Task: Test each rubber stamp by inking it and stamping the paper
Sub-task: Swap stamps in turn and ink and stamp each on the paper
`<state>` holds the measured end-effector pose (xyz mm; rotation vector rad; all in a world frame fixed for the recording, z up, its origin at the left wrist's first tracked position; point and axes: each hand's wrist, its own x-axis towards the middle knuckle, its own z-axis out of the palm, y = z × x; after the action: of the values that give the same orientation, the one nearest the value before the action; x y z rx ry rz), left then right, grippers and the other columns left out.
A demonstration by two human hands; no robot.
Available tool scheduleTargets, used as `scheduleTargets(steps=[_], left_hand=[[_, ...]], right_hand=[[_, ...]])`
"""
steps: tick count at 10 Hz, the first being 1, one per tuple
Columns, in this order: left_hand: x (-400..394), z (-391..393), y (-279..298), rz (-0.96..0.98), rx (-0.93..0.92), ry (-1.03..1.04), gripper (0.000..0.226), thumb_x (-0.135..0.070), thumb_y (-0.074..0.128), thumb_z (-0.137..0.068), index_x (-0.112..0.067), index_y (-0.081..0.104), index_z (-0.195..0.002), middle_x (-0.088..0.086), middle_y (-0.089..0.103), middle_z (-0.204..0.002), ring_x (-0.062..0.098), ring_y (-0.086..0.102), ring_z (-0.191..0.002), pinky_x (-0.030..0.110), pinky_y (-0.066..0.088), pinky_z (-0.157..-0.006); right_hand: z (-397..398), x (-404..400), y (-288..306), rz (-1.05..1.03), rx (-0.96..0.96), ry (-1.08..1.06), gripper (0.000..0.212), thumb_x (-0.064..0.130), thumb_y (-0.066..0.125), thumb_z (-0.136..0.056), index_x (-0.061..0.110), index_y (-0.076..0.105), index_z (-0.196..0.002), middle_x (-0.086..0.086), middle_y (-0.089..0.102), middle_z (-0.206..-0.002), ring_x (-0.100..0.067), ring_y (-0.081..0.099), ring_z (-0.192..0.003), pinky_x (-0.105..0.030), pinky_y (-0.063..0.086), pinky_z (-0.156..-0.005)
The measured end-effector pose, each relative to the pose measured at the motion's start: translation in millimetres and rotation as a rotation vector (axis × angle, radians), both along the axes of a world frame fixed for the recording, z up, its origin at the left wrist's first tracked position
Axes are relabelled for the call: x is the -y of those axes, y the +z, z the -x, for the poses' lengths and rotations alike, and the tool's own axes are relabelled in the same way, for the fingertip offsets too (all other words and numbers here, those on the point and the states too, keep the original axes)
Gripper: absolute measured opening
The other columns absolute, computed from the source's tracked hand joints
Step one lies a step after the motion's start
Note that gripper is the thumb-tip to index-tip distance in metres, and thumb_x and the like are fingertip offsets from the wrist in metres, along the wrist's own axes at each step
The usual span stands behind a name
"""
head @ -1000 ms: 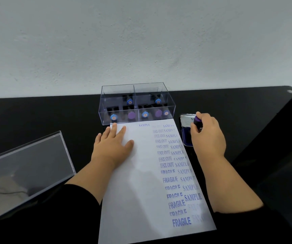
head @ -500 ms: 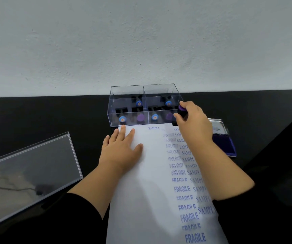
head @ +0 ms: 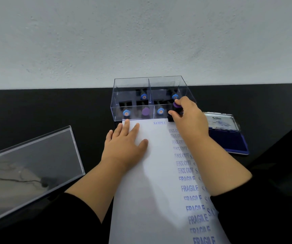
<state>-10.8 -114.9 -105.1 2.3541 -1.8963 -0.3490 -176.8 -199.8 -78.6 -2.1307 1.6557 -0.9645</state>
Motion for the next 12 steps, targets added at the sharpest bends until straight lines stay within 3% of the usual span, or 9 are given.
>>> scheduleTargets(steps=[4, 7, 12], left_hand=[[0.1, -0.6, 0.1, 0.0, 0.006, -0.002, 0.061, -0.054, 0.022, -0.097, -0.035, 0.004, -0.151, -0.005, -0.011, -0.159, 0.014, -0.01, -0.146, 0.037, -0.006, -0.119], [-1.5, 0.2, 1.2, 0.003, 0.0, -0.004, 0.061, -0.053, 0.023, -0.097, -0.034, 0.004, -0.152, -0.005, -0.011, -0.16, 0.013, -0.01, -0.146, 0.037, -0.006, -0.119], [-1.0, 0.8, 1.2, -0.006, 0.005, 0.008, 0.061, -0.055, 0.023, -0.097, -0.036, 0.003, -0.151, -0.007, -0.012, -0.159, 0.011, -0.01, -0.146, 0.035, -0.007, -0.118]], right_hand=[[-0.7, 2.6, -8.3, 0.02, -0.039, -0.003, 0.025, 0.025, 0.058, -0.091, 0.016, 0.054, -0.114, -0.001, 0.057, -0.111, -0.014, 0.049, -0.079, -0.028, 0.04, -0.066], [-2.6, 1.6, -8.8, 0.013, -0.025, -0.012, 0.025, 0.024, 0.057, -0.092, 0.015, 0.055, -0.114, -0.001, 0.058, -0.112, -0.019, 0.054, -0.084, -0.028, 0.039, -0.065], [26.4, -1.2, 10.0, -0.005, 0.182, -0.146, 0.023, 0.029, 0.06, -0.089, 0.02, 0.054, -0.11, 0.002, 0.058, -0.111, -0.014, 0.051, -0.085, -0.028, 0.038, -0.066]])
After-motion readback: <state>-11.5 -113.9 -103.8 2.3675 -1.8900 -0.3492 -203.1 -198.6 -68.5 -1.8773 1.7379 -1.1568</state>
